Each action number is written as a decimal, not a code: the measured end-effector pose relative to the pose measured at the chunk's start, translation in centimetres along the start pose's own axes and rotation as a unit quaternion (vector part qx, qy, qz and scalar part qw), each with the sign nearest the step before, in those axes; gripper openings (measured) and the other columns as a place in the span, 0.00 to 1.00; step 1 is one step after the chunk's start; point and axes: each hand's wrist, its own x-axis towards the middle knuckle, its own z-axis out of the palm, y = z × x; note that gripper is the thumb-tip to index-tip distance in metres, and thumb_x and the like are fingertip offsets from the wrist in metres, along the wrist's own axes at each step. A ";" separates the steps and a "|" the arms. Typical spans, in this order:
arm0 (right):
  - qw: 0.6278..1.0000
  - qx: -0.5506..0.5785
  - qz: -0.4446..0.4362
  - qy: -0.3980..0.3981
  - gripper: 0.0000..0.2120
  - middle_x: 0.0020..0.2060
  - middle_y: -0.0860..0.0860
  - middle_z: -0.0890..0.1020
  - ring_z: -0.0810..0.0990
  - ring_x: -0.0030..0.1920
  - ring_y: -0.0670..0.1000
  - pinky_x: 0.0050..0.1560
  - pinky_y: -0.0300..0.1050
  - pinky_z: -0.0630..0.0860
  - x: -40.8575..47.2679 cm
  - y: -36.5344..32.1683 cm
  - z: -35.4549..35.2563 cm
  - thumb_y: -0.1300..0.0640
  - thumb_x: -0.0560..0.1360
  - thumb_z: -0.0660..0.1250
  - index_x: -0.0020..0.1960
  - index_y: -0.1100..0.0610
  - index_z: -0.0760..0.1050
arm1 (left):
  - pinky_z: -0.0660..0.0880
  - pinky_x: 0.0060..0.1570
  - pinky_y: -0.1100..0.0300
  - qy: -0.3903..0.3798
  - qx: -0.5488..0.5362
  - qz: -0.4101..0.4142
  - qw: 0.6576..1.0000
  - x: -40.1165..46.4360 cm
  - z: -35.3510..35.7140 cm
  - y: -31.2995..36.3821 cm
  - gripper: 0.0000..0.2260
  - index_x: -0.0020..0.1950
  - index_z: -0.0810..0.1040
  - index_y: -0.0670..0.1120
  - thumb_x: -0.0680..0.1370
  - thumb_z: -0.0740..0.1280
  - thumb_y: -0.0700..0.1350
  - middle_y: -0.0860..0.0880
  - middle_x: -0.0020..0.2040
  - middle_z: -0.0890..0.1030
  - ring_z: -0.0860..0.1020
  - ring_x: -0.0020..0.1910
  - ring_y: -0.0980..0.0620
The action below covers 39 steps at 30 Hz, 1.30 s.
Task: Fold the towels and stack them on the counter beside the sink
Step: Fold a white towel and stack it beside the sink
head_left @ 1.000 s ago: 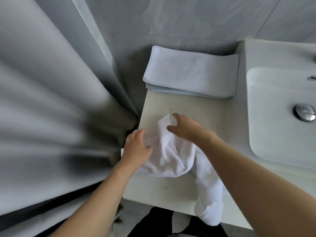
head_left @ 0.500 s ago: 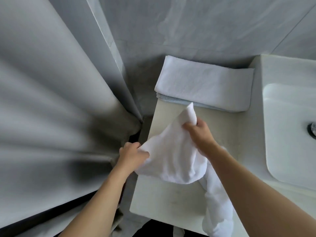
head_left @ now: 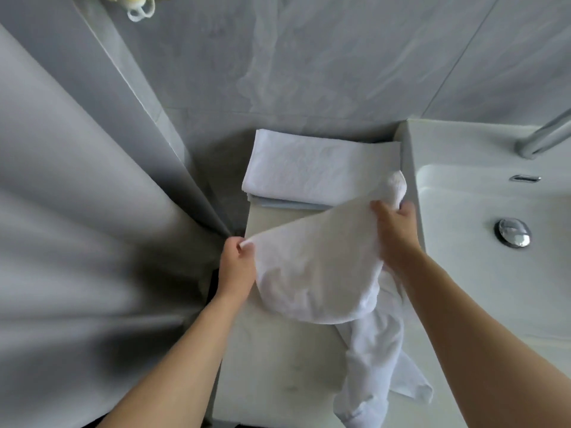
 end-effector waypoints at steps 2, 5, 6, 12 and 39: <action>0.995 -0.076 -0.046 0.053 0.17 0.45 0.51 0.78 0.79 0.45 0.54 0.42 0.48 0.77 1.3 -1.1 -0.2 0.47 0.71 0.67 0.54 0.55 0.68 | 0.70 0.39 0.60 0.086 -0.041 0.053 0.994 2.2 -0.7 2.7 0.05 0.56 0.71 0.47 0.81 0.57 0.44 0.54 0.46 0.75 0.75 0.44 0.54; 0.965 -0.216 -0.131 0.067 0.16 0.44 0.54 0.79 0.78 0.45 0.58 0.47 0.53 0.77 3.0 -2.5 0.3 0.45 0.73 0.64 0.50 0.57 0.71 | 0.66 0.38 0.67 0.145 -0.008 0.144 0.979 5.9 -1.3 7.0 0.04 0.55 0.68 0.50 0.82 0.55 0.44 0.60 0.45 0.72 0.73 0.43 0.62; 0.946 -0.267 -0.167 0.072 0.15 0.42 0.55 0.79 0.77 0.44 0.60 0.45 0.51 0.76 3.6 -2.9 0.7 0.45 0.74 0.63 0.46 0.57 0.71 | 0.65 0.38 0.67 0.149 0.019 0.173 0.973 7.1 -1.3 8.4 0.04 0.55 0.68 0.50 0.83 0.55 0.44 0.61 0.44 0.71 0.72 0.41 0.62; 0.879 -0.406 -0.223 0.112 0.15 0.29 0.49 0.69 0.69 0.36 0.60 0.37 0.48 0.64 9.3 -4.0 1.6 0.45 0.79 0.56 0.42 0.56 0.66 | 0.67 0.41 0.53 0.148 0.187 0.263 0.935 15.0 0.8 13.4 0.06 0.56 0.68 0.45 0.84 0.53 0.44 0.50 0.45 0.75 0.73 0.43 0.46; 0.917 -0.278 -0.255 0.132 0.18 0.57 0.60 0.73 0.71 0.55 0.60 0.57 0.50 0.66 5.5 2.2 4.1 0.61 0.72 0.61 0.62 0.60 0.72 | 0.74 0.46 0.51 0.129 0.033 0.018 0.991 12.7 3.8 4.4 0.08 0.53 0.72 0.44 0.81 0.64 0.48 0.46 0.48 0.78 0.77 0.47 0.45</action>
